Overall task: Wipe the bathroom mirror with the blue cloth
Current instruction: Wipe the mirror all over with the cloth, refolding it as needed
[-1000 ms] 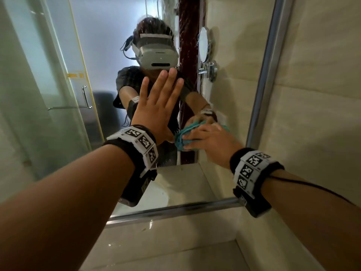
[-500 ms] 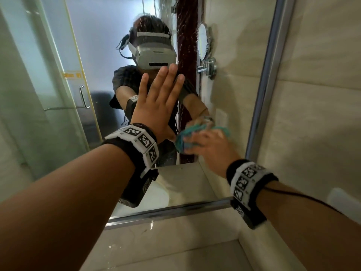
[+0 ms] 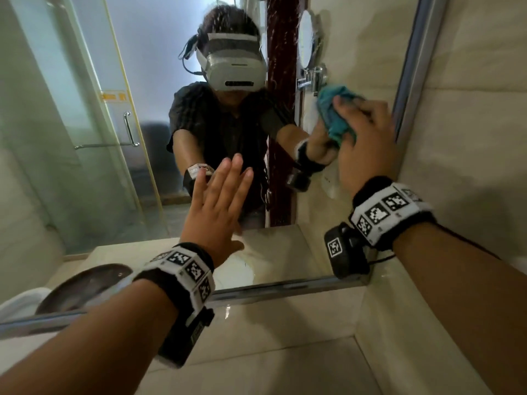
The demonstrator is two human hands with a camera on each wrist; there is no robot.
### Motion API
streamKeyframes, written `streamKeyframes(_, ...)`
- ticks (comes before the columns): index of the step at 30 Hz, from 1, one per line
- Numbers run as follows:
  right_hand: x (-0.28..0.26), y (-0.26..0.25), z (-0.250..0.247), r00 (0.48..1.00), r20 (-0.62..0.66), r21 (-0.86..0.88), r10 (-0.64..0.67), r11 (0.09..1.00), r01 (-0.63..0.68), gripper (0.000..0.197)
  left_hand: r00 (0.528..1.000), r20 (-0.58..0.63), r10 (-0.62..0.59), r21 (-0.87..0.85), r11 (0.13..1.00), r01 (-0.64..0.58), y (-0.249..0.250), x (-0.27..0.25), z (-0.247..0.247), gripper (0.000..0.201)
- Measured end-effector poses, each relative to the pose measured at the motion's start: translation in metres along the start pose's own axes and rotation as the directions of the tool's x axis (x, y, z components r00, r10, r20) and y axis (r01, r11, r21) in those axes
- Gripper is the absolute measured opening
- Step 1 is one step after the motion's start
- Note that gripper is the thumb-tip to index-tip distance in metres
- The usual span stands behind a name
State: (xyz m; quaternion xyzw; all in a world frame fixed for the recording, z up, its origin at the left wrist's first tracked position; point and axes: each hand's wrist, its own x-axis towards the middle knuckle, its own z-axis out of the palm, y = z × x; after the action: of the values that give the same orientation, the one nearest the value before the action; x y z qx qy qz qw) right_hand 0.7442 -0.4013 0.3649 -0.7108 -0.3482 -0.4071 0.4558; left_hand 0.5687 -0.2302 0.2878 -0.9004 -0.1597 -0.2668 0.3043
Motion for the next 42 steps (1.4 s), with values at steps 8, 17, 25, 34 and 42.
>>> streamKeyframes(8,-0.107,0.010,0.051,0.877,0.211,0.029,-0.433,0.899,0.437,0.042,0.998,-0.055,-0.042,0.049,0.998,0.045,0.004,0.003,0.018,0.143)
streamKeyframes(17,-0.186,0.020,0.058,0.667,0.628,-0.034,-0.401,0.842,0.538,0.067,0.999,-0.045,-0.006,0.029,1.000,0.007,0.000,-0.001,0.014,0.131)
streamKeyframes(25,-0.114,-0.039,0.061,0.963,0.205,0.011,-0.173,0.985,0.174,0.063,0.998,-0.031,0.046,0.074,0.996,-0.044,-0.017,-0.017,0.023,0.134)
streamKeyframes(34,-0.185,-0.010,0.070,0.640,0.595,-0.077,-0.486,0.758,0.647,0.059,0.995,-0.073,0.067,0.064,0.996,-0.062,-0.022,-0.015,0.029,0.139)
streamKeyframes(42,-0.180,0.003,0.064,0.817,0.461,-0.119,-0.346,0.888,0.444,0.056,0.999,0.003,0.032,-0.004,0.999,-0.032,0.000,-0.049,0.046,0.132)
